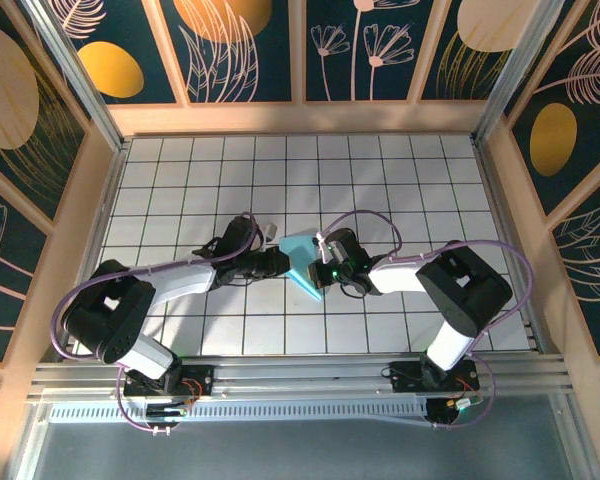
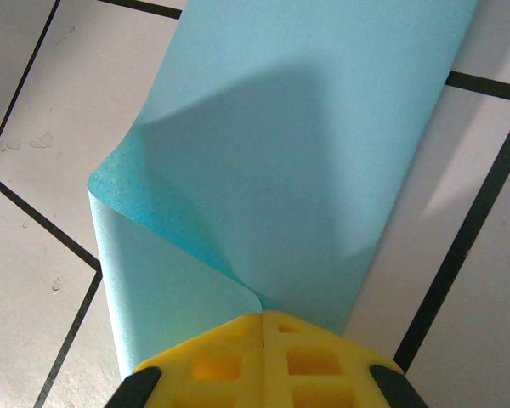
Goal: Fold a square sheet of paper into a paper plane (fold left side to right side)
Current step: Third fold the triangle at the center of the table.
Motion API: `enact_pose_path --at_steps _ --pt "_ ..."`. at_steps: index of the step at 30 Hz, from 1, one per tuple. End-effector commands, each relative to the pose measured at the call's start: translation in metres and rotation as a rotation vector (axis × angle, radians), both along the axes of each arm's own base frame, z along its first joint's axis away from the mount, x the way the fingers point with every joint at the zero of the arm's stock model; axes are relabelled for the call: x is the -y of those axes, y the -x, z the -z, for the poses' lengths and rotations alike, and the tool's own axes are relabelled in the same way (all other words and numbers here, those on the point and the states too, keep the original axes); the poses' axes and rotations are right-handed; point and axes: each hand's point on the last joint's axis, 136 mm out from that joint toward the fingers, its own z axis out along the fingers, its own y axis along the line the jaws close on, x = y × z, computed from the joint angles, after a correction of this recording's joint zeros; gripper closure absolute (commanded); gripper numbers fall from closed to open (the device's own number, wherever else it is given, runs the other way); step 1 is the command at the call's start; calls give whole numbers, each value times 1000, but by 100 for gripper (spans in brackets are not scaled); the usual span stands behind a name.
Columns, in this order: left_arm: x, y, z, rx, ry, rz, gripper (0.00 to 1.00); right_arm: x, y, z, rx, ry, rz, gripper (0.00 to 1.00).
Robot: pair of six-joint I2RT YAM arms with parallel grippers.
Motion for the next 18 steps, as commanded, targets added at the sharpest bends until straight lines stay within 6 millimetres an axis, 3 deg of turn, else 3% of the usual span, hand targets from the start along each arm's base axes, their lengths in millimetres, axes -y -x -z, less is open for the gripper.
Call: enact_pose_path --at_steps 1,10,18 --pt "16 -5 -14 14 107 -6 93 11 14 23 -86 48 2 100" --pt "33 -3 3 -24 122 14 94 10 14 24 -92 54 -5 100" --pt "33 -5 21 -53 78 -5 94 8 14 24 -95 53 -11 100"
